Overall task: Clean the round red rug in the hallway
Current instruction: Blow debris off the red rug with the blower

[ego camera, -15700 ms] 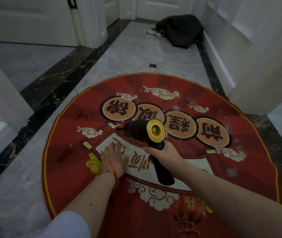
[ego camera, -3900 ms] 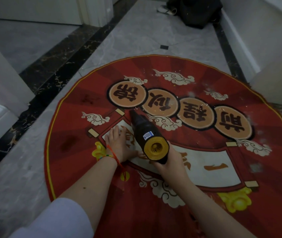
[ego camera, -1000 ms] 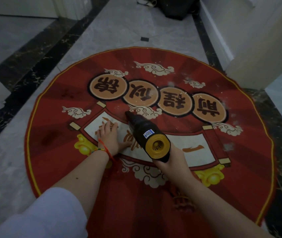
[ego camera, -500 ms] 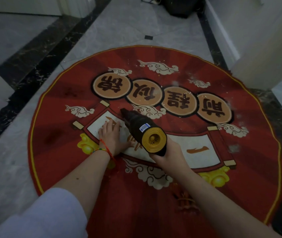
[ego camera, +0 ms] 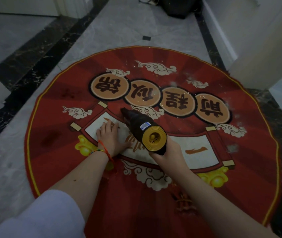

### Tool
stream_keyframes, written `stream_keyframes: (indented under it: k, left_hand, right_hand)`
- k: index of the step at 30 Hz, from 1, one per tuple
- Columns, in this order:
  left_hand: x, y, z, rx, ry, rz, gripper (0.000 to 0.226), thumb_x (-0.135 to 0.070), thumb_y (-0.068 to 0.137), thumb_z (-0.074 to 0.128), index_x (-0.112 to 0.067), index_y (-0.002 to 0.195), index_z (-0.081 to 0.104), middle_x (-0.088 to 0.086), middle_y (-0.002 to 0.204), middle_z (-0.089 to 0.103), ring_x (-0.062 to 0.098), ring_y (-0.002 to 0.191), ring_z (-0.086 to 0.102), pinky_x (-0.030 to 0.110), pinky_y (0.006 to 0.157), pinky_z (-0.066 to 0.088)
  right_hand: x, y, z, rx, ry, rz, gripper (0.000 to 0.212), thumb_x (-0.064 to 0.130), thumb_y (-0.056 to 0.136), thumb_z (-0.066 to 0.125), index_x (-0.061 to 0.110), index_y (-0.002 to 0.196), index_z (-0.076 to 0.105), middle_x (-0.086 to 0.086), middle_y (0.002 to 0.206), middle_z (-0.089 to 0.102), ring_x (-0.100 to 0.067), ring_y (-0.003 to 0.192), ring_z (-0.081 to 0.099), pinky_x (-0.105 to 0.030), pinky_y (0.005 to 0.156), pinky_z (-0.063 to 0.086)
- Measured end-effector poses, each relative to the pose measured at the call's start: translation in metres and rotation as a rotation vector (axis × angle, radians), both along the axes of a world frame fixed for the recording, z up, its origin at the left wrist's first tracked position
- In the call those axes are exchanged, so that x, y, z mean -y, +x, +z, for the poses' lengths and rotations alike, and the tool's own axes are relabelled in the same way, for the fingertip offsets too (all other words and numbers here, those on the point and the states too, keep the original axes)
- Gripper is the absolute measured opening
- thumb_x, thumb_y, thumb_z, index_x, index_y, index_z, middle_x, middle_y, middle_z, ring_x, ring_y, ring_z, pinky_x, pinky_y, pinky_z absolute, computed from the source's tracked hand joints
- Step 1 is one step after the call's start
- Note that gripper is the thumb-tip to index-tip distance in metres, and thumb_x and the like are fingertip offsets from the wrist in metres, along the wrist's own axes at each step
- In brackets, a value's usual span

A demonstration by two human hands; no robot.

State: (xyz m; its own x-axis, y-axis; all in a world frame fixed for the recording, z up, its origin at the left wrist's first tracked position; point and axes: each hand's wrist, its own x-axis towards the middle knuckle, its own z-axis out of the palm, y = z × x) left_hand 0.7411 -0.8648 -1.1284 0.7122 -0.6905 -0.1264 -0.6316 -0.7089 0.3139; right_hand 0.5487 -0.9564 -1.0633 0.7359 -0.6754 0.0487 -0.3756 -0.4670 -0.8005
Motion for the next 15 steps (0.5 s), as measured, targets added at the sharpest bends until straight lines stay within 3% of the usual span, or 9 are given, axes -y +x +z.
stream_keyframes:
  k: [9,13,15]
  left_hand:
    - [0.007,-0.002,-0.001,-0.017,0.047,0.000,0.103,-0.071,0.074,0.059,-0.016,0.150,0.016,0.011,0.158,0.009,0.031,0.145,0.005,0.049,0.117,0.006]
    - [0.011,-0.003,-0.001,-0.015,0.059,-0.013,0.100,-0.068,0.075,0.060,-0.016,0.150,0.018,0.012,0.157,0.010,0.031,0.145,0.006,0.049,0.116,0.008]
    - [0.015,-0.005,0.001,-0.021,0.055,-0.029,0.100,-0.068,0.076,0.060,-0.016,0.150,0.017,0.012,0.158,0.010,0.030,0.145,0.006,0.049,0.116,0.009]
  right_hand:
    - [0.003,-0.013,0.001,0.000,0.015,-0.047,0.039,0.013,0.075,0.073,0.018,0.111,0.058,0.020,0.087,0.058,0.003,0.080,0.055,-0.004,0.064,0.042]
    - [-0.002,-0.013,-0.004,-0.004,0.000,-0.065,0.044,0.015,0.074,0.072,0.017,0.115,0.057,0.005,0.096,0.065,-0.011,0.089,0.061,-0.023,0.069,0.050]
    - [0.000,-0.010,-0.002,0.004,-0.012,-0.084,0.039,0.016,0.075,0.072,0.019,0.111,0.057,0.009,0.089,0.062,-0.012,0.085,0.060,-0.023,0.066,0.049]
